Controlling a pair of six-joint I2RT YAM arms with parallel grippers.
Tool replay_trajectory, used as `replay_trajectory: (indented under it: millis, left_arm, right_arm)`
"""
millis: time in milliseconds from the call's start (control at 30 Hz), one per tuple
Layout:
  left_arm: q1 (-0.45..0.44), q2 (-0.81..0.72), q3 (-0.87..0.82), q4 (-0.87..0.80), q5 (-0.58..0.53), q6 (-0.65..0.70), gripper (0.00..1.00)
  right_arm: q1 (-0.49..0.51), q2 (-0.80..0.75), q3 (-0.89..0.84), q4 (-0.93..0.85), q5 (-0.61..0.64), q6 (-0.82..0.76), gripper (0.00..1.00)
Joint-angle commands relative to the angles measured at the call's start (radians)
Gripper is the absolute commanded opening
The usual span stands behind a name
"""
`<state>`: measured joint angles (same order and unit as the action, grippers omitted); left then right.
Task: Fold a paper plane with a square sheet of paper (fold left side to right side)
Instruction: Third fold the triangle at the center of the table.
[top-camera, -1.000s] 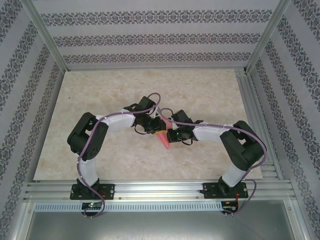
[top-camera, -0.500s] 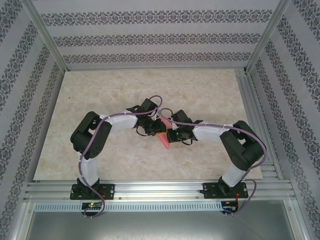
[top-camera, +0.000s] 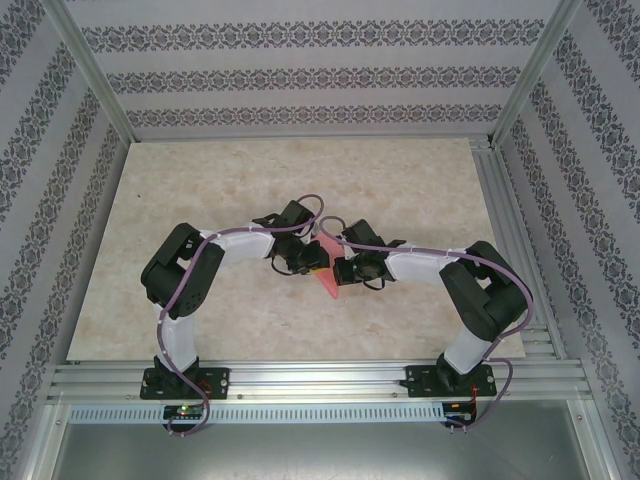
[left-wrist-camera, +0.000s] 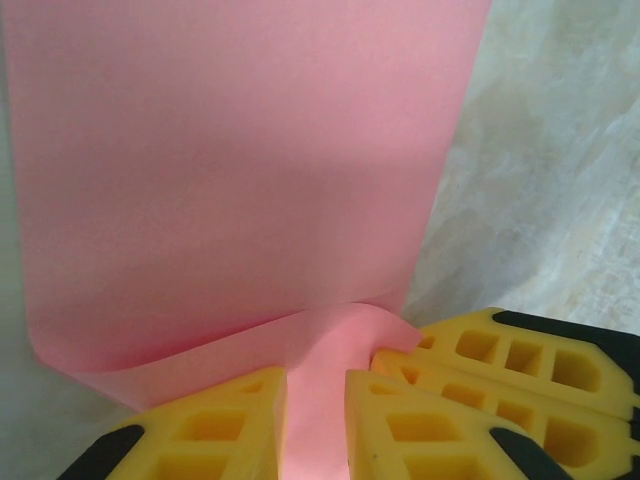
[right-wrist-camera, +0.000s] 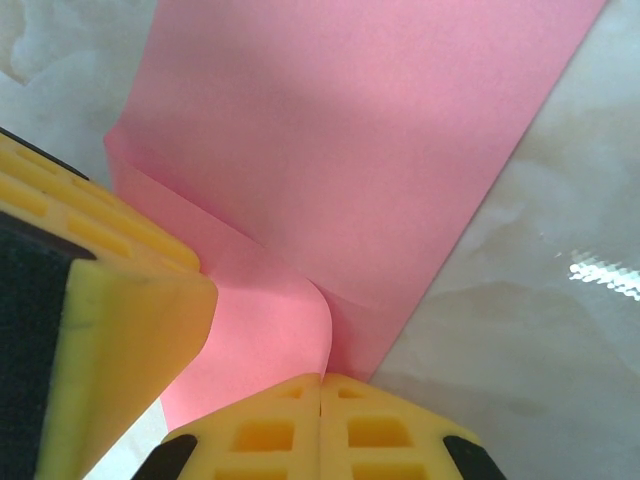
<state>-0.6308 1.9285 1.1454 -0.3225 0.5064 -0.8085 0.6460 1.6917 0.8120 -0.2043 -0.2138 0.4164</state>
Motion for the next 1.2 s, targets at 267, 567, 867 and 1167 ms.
replay_trajectory:
  millis: [267, 567, 867, 1167]
  left_arm:
    - [-0.01, 0.028, -0.031, -0.03, -0.037, 0.035, 0.24]
    - [-0.011, 0.029, -0.074, -0.007, -0.048, 0.029, 0.24]
    - [-0.011, 0.029, -0.084, 0.004, -0.046, 0.028, 0.24]
    - [-0.01, 0.029, -0.077, -0.002, -0.045, 0.031, 0.24]
  right_arm:
    - [0.018, 0.072, -0.019, -0.051, 0.034, -0.02, 0.05]
    - [0.007, 0.018, 0.025, -0.077, 0.016, 0.006, 0.11]
    - [-0.031, -0.186, 0.024, -0.19, 0.002, 0.022, 0.26]
    - [-0.025, -0.28, -0.122, 0.041, -0.255, 0.211, 0.26]
